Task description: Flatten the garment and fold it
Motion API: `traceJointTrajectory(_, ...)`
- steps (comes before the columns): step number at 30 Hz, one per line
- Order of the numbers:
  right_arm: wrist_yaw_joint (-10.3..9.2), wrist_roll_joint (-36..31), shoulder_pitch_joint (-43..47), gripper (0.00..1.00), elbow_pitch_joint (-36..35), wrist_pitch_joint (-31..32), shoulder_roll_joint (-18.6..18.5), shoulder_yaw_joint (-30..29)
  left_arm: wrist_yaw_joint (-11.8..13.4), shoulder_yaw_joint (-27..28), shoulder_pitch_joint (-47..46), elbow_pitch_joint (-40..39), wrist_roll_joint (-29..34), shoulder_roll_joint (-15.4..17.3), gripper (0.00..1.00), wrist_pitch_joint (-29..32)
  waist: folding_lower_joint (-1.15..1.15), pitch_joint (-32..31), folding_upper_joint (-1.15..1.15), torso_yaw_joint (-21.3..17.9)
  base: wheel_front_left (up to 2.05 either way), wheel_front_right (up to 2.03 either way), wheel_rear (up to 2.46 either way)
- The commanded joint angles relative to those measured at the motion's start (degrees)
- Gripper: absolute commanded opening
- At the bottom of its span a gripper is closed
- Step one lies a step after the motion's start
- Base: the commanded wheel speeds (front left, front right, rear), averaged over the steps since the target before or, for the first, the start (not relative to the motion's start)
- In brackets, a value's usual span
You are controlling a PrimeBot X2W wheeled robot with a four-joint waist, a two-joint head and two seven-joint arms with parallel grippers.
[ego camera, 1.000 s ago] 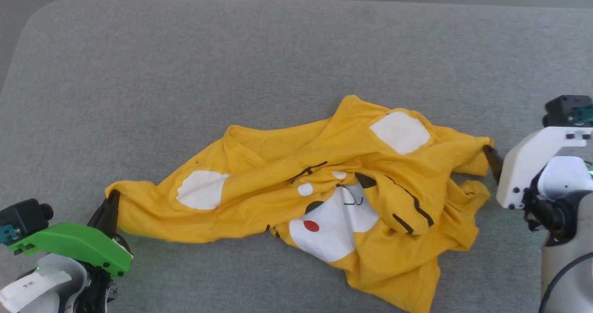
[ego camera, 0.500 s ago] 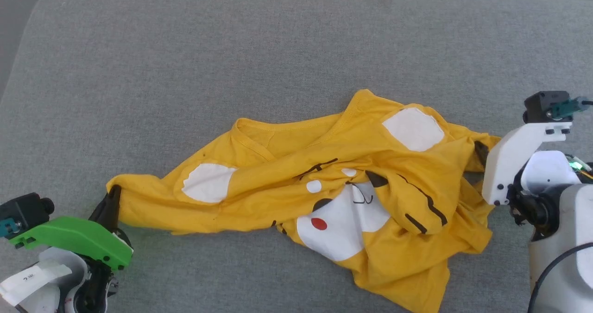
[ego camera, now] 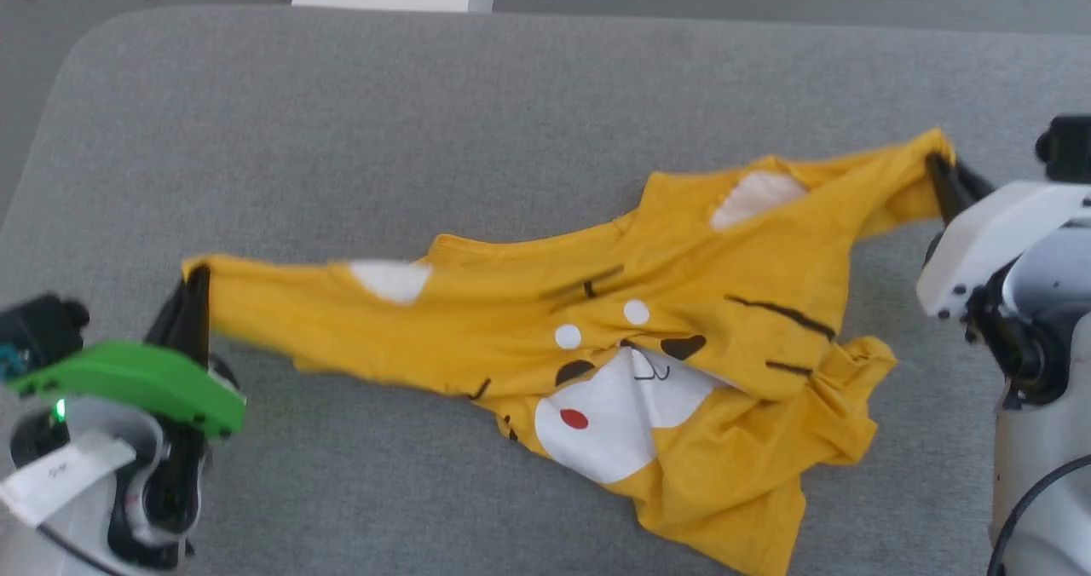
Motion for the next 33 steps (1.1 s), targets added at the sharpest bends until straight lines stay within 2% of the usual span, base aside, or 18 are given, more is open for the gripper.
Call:
traceJointTrajectory(1,-0.09,0.4,-1.7,0.0,-0.6,-1.6,-0.1,0.3,-0.4,-0.7,-2.6,-0.3,1.8,1.0,0.0,-0.5,0.0,-2.4,0.0,-1.4,0.0,0.0,0.0)
traceJointTrajectory(9,-0.09,-0.4,-9.3,0.0,0.1,-5.9,-0.1,3.7,-2.1,-6.3,-18.0,0.2,8.6,4.5,0.0,3.2,0.0,-8.5,0.0,-3.7,0.0,0.0,0.0)
traceJointTrajectory(13,-0.09,-0.9,-15.0,0.0,2.8,-5.9,-0.1,5.3,-2.4,-8.0,-27.7,3.1,9.5,3.9,0.0,5.5,0.0,-10.9,0.0,-4.8,0.0,0.0,0.0)
traceJointTrajectory(25,-0.09,-5.5,-33.6,0.0,15.6,-9.5,-0.2,6.8,-3.2,-10.6,-49.5,18.6,14.5,5.3,0.0,8.2,0.0,-13.9,0.0,-7.9,0.0,0.0,0.0)
traceJointTrajectory(33,-0.09,-7.4,-42.9,0.0,26.0,-8.0,-0.1,4.0,-3.5,-11.8,-59.1,25.7,14.4,3.5,0.0,10.7,0.0,-11.4,0.0,-9.0,0.0,0.0,0.0)
